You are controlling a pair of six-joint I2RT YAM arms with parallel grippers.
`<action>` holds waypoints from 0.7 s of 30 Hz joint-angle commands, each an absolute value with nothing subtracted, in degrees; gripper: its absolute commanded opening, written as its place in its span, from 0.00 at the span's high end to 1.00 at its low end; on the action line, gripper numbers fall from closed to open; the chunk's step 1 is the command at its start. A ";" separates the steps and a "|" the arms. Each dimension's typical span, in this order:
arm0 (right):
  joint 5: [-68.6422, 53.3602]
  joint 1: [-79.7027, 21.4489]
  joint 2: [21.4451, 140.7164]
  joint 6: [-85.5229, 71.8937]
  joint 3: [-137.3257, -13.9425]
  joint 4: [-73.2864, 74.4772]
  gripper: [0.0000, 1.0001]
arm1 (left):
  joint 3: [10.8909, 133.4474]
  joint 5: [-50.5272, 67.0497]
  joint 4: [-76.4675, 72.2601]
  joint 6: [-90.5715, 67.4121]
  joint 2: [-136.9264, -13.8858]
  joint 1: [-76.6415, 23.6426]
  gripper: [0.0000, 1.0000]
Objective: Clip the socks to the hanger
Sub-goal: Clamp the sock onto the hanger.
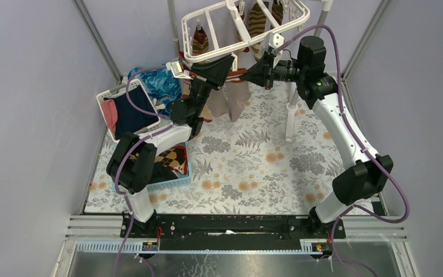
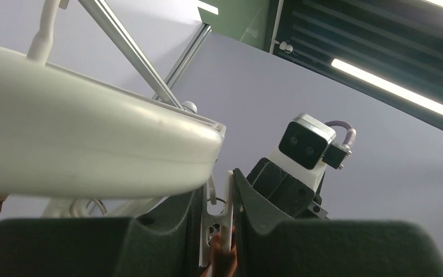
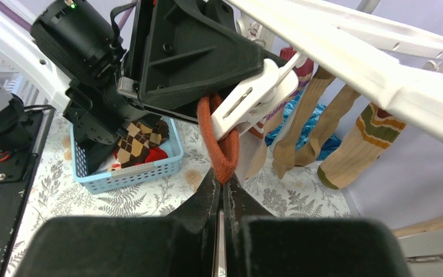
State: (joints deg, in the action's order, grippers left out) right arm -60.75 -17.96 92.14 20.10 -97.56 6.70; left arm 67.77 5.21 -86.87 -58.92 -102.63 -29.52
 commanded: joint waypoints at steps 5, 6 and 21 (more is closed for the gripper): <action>-64.81 -17.18 92.11 6.79 -98.16 -3.77 1.00 | 69.44 7.20 -90.35 -59.34 -103.22 -29.18 0.95; -65.00 -17.14 92.18 5.27 -98.17 -4.58 1.00 | 69.45 7.21 -90.40 -59.33 -103.28 -29.18 0.95; -62.27 -17.12 93.67 -0.27 -98.59 -3.65 1.00 | 69.55 7.30 -90.44 -59.68 -103.01 -29.17 0.88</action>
